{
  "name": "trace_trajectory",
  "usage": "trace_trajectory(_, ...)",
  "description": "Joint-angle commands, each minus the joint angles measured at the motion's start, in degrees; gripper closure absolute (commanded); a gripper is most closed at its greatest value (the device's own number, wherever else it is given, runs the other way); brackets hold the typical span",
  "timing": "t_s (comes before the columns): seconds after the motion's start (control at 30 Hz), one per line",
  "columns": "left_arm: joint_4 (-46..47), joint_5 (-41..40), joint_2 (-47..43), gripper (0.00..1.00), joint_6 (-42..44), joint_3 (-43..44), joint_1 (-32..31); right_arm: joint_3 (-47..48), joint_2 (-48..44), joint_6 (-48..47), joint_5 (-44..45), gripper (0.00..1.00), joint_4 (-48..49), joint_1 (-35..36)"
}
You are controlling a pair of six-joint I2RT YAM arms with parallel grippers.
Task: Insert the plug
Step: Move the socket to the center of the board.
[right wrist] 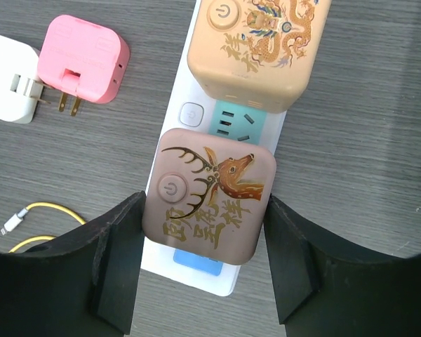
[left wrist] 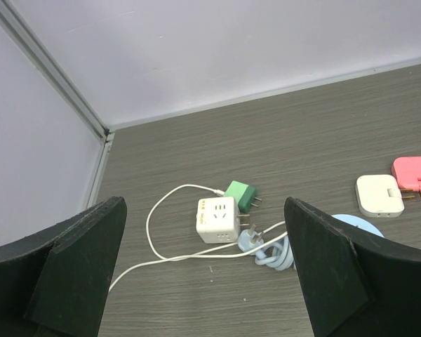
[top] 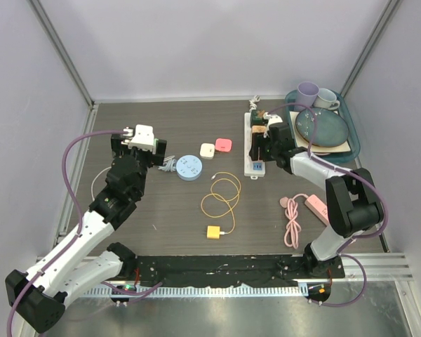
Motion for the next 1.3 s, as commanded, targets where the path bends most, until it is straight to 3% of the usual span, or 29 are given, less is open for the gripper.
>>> trace_trajectory(0.0,1.92,0.82,-0.33,0.0,-0.11,0.33,0.21,-3.65,5.95,4.31,2.53,0.91,-8.1,-0.07)
trace_trajectory(0.33,1.92,0.29,0.11,0.0,0.16,0.24,0.21,3.19,8.94,0.37,15.72,0.9,-11.53,-0.42)
trace_trajectory(0.47,1.92,0.21,0.11,0.0,0.16,0.24,0.21,6.01,9.65,-2.19,16.8,0.89,-12.06,-1.83)
trace_trajectory(0.57,1.92,0.12,0.03,0.0,-0.02,0.33,0.21,8.47,8.6,-2.45,14.09,0.7,-14.25,-1.92)
trace_trajectory(0.67,1.4,0.73,-0.15,0.0,-1.16,0.85,0.21,10.15,6.23,-1.22,10.57,0.43,-16.36,-1.74)
trace_trajectory(0.7,0.87,0.99,-0.15,0.0,-1.94,1.03,0.21,10.32,5.44,-0.79,9.77,0.26,-16.63,-1.74)
trace_trajectory(0.8,-0.01,1.52,-0.59,0.0,-3.18,1.73,0.21,10.24,0.44,0.53,8.01,0.05,-17.59,-1.13)
trace_trajectory(0.87,-0.18,1.35,-0.24,0.0,-4.32,1.99,0.21,9.36,-4.03,2.64,7.66,0.0,-17.69,-0.51)
trace_trajectory(1.03,-2.46,0.2,1.52,0.0,-7.22,3.22,0.21,3.05,-13.89,6.16,7.3,0.0,-16.1,3.62)
trace_trajectory(1.27,-14.84,2.31,7.14,0.0,-15.82,9.02,0.21,-4.87,-24.8,8.98,1.25,0.0,-18.55,5.55)
